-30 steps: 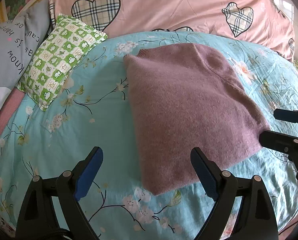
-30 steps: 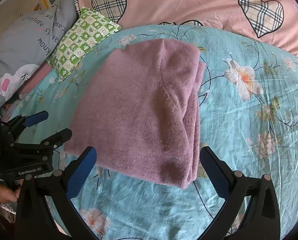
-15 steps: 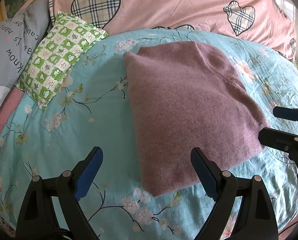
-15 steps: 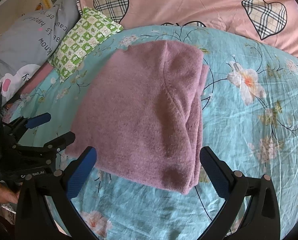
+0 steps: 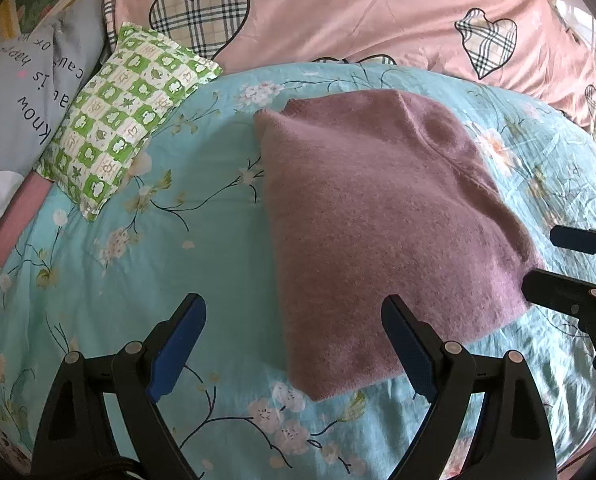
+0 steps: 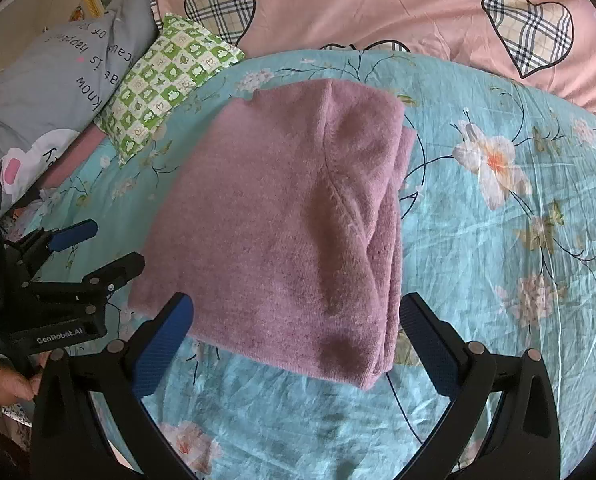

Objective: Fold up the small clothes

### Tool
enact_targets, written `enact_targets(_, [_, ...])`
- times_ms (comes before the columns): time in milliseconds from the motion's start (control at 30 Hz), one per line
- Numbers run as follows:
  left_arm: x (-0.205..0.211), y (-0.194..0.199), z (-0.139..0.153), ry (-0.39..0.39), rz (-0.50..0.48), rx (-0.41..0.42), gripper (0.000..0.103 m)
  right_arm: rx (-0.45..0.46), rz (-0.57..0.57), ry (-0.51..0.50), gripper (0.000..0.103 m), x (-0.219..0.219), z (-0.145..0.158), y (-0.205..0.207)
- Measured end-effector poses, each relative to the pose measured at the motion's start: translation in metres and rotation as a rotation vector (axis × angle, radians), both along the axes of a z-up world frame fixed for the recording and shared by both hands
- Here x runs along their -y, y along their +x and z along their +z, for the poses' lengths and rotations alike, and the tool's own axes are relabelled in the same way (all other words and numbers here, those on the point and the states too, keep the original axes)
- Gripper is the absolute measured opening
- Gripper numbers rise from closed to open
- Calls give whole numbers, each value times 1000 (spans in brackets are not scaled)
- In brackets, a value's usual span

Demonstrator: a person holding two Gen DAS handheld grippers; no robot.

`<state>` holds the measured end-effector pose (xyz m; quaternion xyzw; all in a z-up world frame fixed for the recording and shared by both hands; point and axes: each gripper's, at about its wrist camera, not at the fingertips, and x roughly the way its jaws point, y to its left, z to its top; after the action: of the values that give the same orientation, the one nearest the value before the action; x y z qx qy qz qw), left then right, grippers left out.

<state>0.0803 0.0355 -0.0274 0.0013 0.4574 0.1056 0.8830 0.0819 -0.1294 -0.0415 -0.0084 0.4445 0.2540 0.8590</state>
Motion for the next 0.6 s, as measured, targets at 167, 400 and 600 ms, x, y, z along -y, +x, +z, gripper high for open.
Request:
enact_targets(167, [-1,1,1,3,-1,2,90,3,2,0,103,0,0,-1])
enact_targets(400, [-2,1,2,5,-1,7,90,7,-3,7,103,-1,2,-2])
enact_targets(600, [-5,3,3,8,14,9,90,-1,-13,11,103,1,3,3])
